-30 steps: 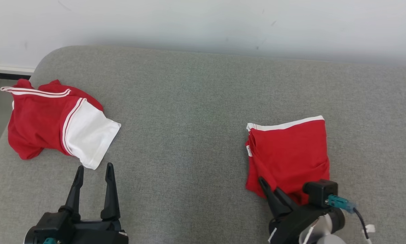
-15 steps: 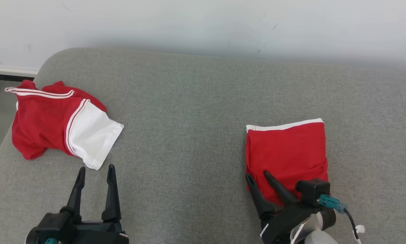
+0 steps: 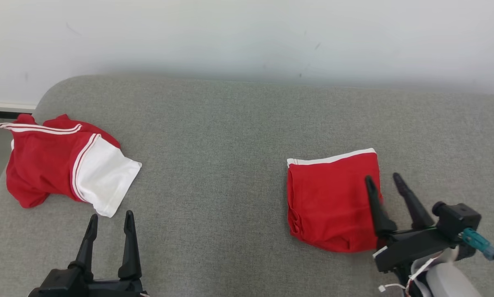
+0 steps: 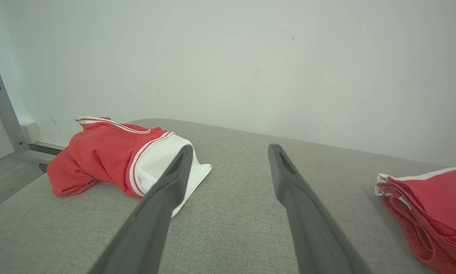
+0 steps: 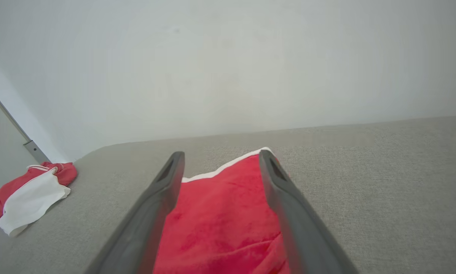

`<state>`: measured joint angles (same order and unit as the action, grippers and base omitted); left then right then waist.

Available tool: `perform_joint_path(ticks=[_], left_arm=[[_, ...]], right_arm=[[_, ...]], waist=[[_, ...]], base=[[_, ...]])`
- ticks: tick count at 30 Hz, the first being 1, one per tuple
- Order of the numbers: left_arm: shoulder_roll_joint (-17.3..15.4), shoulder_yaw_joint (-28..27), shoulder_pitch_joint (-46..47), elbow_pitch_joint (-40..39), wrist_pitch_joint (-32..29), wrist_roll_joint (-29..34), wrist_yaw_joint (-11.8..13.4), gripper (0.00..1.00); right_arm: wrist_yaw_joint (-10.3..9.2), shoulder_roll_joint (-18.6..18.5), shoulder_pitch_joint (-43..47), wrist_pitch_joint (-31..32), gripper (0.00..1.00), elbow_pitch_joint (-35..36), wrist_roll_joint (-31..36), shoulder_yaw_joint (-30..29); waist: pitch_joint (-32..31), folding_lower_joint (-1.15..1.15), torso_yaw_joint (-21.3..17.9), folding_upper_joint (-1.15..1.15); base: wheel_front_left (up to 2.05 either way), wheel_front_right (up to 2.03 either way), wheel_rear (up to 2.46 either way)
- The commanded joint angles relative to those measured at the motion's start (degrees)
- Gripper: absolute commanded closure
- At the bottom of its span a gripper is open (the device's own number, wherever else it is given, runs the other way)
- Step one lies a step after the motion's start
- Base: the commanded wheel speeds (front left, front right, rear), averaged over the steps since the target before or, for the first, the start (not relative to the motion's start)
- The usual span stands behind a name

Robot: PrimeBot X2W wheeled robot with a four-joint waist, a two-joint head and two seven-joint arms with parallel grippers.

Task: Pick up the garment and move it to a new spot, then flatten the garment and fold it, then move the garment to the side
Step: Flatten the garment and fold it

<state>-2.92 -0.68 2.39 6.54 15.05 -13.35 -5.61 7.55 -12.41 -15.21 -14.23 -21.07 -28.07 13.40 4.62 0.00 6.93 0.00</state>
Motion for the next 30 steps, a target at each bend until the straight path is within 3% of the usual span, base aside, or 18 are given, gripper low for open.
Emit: perform_joint_path(ticks=[1, 3, 4, 5, 6, 17, 30], left_arm=[[0.0, -0.2, -0.5, -0.2, 0.2, 0.5, -0.3, 0.0], [0.0, -0.4, -0.5, -0.2, 0.2, 0.7, -0.3, 0.0], [0.0, -0.5, -0.4, -0.3, 0.2, 0.8, -0.3, 0.0], [0.0, -0.5, -0.4, -0.4, 0.2, 0.8, -0.4, 0.0], [0.0, -0.5, -0.3, -0.4, 0.2, 0.9, -0.5, 0.0], [0.1, 0.1, 1.4, -0.8, 0.2, 0.8, -0.6, 0.0], [0.1, 0.6, 3.5, -0.5, 0.2, 0.1, -0.2, 0.0]], right_arm=[[-0.14, -0.5, 0.8, -0.5, 0.0, 0.3, 1.2, -0.9], [-0.14, -0.8, 1.2, -0.7, 0.0, 0.5, 2.5, -2.6], [-0.14, -0.8, 1.5, -0.8, 0.35, 0.4, 3.0, -3.3], [-0.14, -0.8, 1.7, -0.8, 0.6, 0.4, 3.5, -3.9], [-0.14, -0.9, 1.8, -0.9, 1.0, 0.3, 4.1, -4.3], [-0.14, 0.0, -2.1, -1.0, 1.0, -2.6, 9.7, -2.9], [-0.14, 0.6, -10.4, -1.0, 1.0, -17.0, 13.7, -4.7]], waist=[[-0.1, 0.0, -0.1, 0.0], [-0.1, 0.0, -0.1, 0.0], [0.0, 0.0, 0.0, 0.0], [0.1, 0.0, 0.0, 0.0], [0.2, 0.0, 0.1, 0.0], [2.8, 0.0, 1.9, 0.0], [5.9, 0.0, 5.1, 0.0]], base=[[0.0, 0.0, 0.0], [0.0, 0.0, 0.0], [0.0, 0.0, 0.0], [0.0, 0.0, 0.0], [0.0, 0.0, 0.0], [0.0, 0.0, 0.0], [0.0, 0.0, 0.0]])
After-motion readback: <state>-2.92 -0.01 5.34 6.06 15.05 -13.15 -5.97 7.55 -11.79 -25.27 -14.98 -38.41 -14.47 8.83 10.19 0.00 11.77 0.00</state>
